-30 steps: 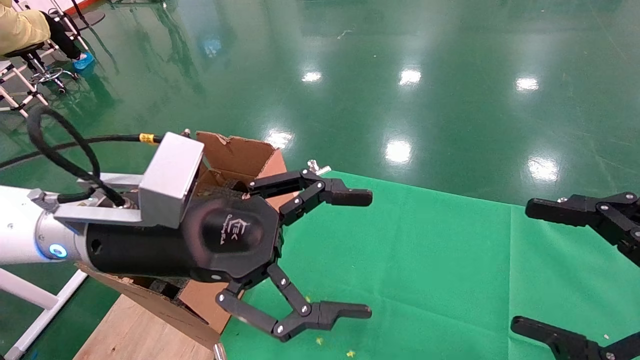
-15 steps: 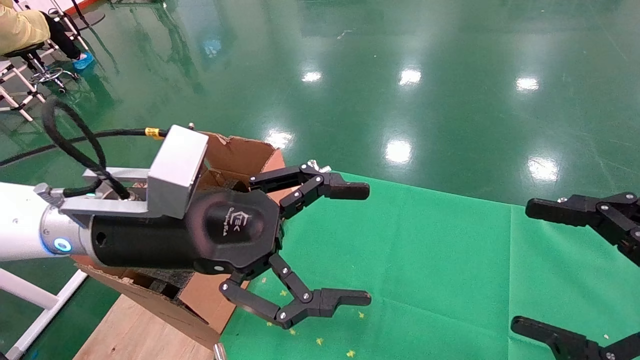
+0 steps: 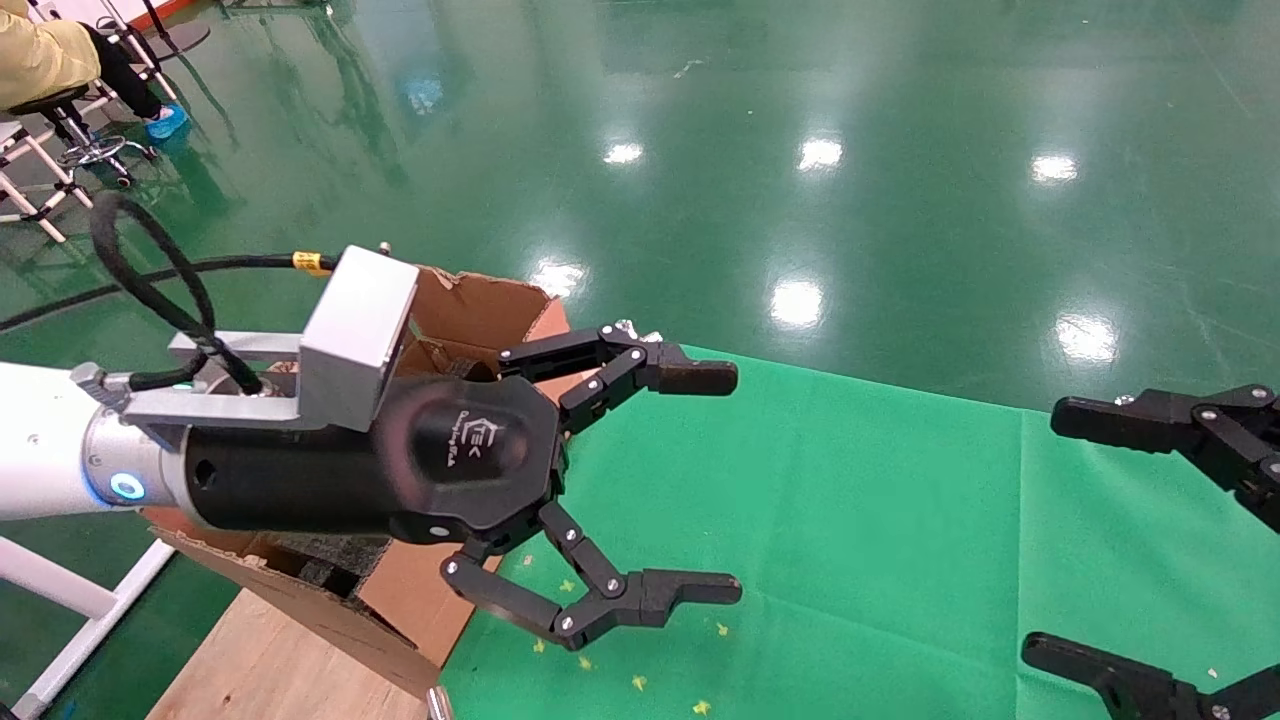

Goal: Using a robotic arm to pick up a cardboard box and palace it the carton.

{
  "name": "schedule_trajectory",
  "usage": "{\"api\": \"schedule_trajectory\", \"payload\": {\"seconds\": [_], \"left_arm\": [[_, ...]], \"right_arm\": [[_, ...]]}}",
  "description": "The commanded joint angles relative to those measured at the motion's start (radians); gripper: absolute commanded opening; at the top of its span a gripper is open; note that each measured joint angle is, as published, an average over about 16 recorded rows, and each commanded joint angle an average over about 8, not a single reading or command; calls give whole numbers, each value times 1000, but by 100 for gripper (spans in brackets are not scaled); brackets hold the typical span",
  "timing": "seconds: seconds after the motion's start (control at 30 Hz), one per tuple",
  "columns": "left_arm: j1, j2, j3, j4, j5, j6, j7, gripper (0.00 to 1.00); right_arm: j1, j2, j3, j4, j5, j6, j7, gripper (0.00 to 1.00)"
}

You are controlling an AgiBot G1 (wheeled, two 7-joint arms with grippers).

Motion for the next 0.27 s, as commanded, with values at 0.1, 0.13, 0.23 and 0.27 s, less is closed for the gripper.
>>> {"api": "schedule_trajectory", "payload": {"seconds": [0.1, 0.13, 0.23, 0.27], "left_arm": [[-1, 0, 0, 1, 0, 0, 0, 100], [-1, 0, 0, 1, 1, 0, 0, 100], [-1, 0, 1, 1, 1, -1, 0, 100], [-1, 1, 1, 2, 1, -1, 0, 100]], "right_arm": [[0, 0, 0, 0, 0, 0, 0, 100], [0, 0, 0, 0, 0, 0, 0, 100], [0, 0, 0, 0, 0, 0, 0, 100], [0, 0, 0, 0, 0, 0, 0, 100]]}}
